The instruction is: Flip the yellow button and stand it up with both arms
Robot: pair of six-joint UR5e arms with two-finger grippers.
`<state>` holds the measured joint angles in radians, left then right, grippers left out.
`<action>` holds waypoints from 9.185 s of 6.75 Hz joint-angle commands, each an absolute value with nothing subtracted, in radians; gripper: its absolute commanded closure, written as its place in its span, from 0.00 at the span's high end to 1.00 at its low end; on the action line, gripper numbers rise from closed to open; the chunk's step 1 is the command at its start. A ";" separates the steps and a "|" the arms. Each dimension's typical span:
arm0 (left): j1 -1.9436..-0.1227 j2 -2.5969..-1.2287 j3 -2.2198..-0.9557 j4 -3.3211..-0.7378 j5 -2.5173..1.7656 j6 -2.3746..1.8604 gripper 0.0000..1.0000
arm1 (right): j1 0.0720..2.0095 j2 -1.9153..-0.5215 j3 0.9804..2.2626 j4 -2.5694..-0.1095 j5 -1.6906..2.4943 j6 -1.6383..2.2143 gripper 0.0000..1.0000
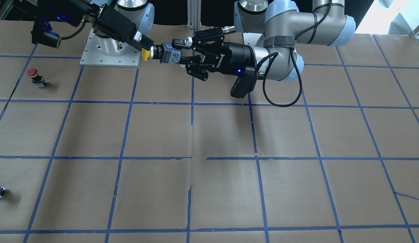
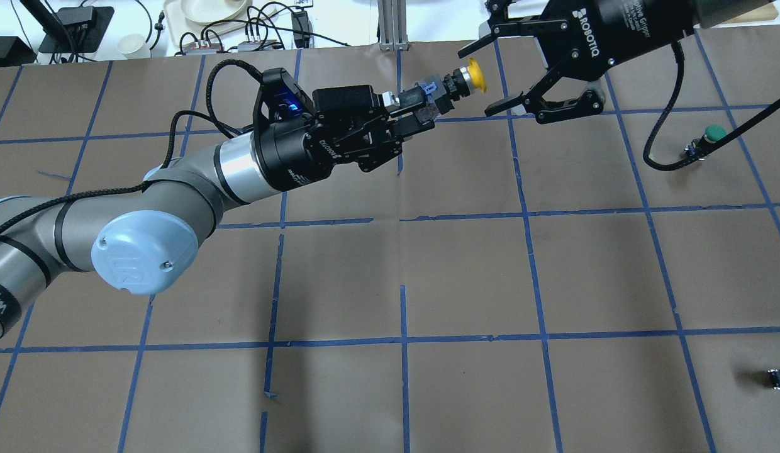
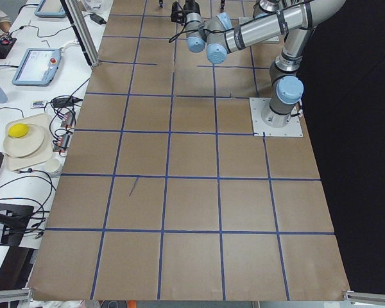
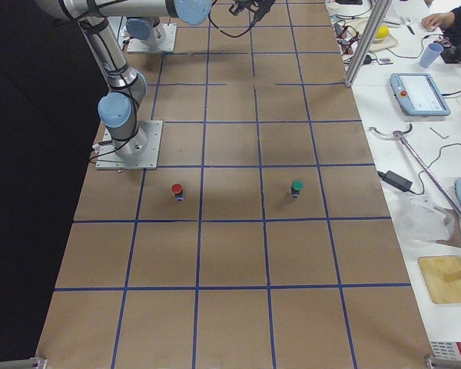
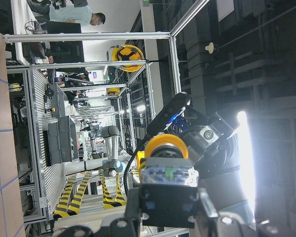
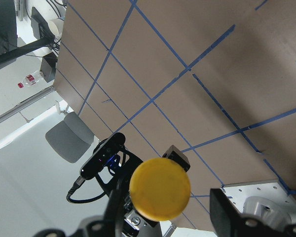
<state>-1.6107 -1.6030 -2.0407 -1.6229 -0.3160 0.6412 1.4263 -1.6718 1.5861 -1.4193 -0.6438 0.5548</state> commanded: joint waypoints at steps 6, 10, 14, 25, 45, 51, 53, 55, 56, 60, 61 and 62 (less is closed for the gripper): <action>-1.611 -1.606 -2.043 -1.624 -0.316 0.644 0.12 | 1.424 -1.663 1.589 -1.424 -0.630 0.578 0.59; -1.612 -1.602 -2.045 -1.626 -0.316 0.644 0.12 | 1.424 -1.658 1.589 -1.422 -0.630 0.583 0.51; -1.614 -1.589 -2.060 -1.624 -0.316 0.644 0.51 | 1.419 -1.649 1.586 -1.417 -0.620 0.630 0.23; -1.612 -1.539 -1.669 -1.622 1.016 -0.137 1.00 | 1.208 -1.629 1.701 -1.582 -1.407 0.153 0.18; -1.597 -1.522 -1.641 -1.526 1.526 -0.038 1.00 | 1.020 -1.431 2.192 -2.535 -1.901 0.265 1.00; -1.597 -1.516 -1.644 -1.526 1.526 -0.038 1.00 | 1.182 -1.761 1.797 -1.507 -1.612 0.069 1.00; -1.597 -1.516 -1.646 -1.528 1.528 -0.038 1.00 | 1.439 -1.782 1.731 -1.465 -1.552 0.071 1.00; -1.597 -1.514 -1.646 -1.528 1.528 -0.038 1.00 | 1.557 -1.778 1.738 -1.462 -1.560 0.080 1.00; -1.597 -1.514 -1.646 -1.528 1.526 -0.038 1.00 | 1.557 -1.776 1.753 -1.476 -1.563 0.068 1.00; -1.597 -1.516 -1.646 -1.528 1.526 -0.038 1.00 | 1.546 -1.775 1.759 -1.462 -1.571 0.055 1.00; -1.597 -1.516 -1.646 -1.528 1.526 -0.038 1.00 | 1.546 -1.775 1.759 -1.462 -1.571 0.055 1.00; -1.597 -1.516 -1.646 -1.528 1.526 -0.038 1.00 | 1.546 -1.775 1.759 -1.466 -1.572 0.055 1.00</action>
<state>-1.5969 -1.5156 -1.6459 -1.5279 1.5263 -0.0384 1.5463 -1.7749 1.7592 -1.4635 -1.5705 0.0554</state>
